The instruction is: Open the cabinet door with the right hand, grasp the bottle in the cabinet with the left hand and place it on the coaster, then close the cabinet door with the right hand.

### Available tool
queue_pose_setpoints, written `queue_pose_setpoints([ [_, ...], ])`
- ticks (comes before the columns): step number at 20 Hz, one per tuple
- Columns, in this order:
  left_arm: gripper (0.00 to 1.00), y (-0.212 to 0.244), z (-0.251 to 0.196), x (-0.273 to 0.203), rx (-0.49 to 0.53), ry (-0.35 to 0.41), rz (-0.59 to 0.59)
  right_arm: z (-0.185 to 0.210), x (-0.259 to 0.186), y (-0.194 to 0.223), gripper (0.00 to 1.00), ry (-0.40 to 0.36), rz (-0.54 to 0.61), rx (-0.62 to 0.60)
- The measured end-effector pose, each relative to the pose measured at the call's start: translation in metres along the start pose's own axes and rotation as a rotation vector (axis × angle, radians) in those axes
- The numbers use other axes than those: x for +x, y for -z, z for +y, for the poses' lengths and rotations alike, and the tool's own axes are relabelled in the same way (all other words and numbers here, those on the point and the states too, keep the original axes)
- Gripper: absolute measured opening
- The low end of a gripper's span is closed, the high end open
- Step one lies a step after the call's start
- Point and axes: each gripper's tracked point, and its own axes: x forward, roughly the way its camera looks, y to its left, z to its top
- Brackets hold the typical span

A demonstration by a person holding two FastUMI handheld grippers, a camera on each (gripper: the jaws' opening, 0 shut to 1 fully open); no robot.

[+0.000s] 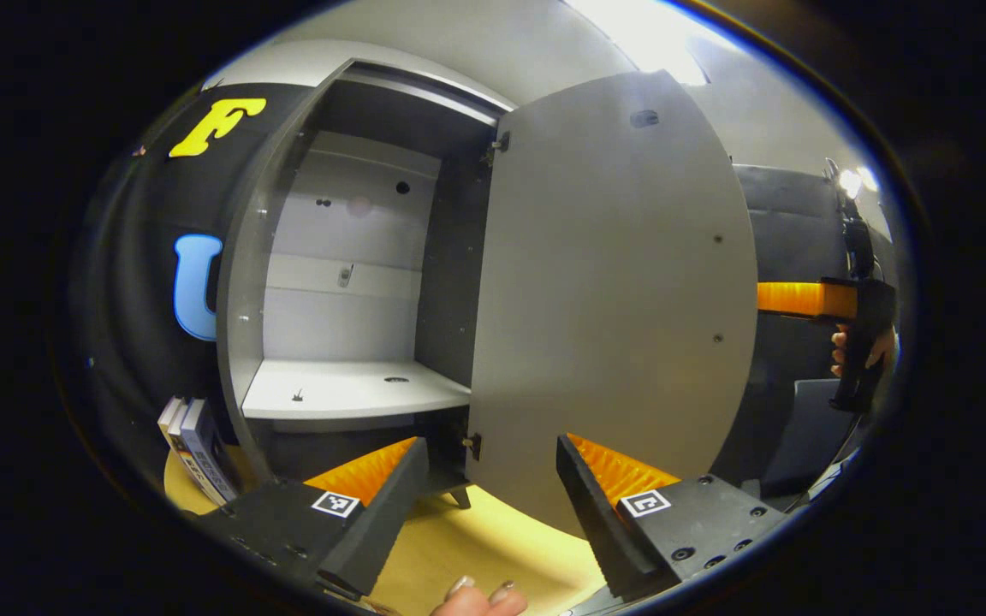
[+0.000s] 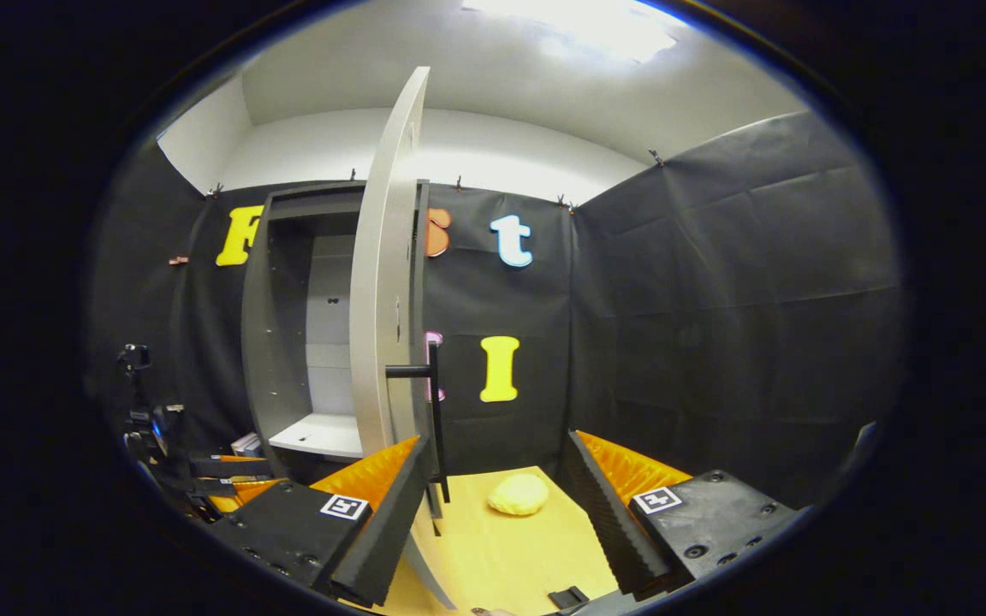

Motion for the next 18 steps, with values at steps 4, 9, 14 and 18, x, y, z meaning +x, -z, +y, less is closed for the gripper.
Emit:
queue_pose_setpoints([
  [4, 0.95, 0.003, -0.011, 0.004, -0.034, 0.003, 0.006, 0.013, 0.011, 0.011, 0.93, -0.093, 0.032, 0.024],
  [9, 0.95, 0.007, 0.007, -0.019, -0.012, -0.025, 0.022, 0.047, 0.008, 0.011, 0.93, -0.154, 0.038, 0.006],
  [14, 0.92, 0.002, 0.036, -0.06, 0.01, -0.102, 0.017, 0.099, 0.006, 0.017, 0.93, -0.264, 0.054, 0.013],
  [18, 0.95, -0.006, 0.058, -0.103, 0.017, -0.188, 0.012, 0.146, 0.011, 0.021, 0.93, -0.36, 0.057, 0.023],
])
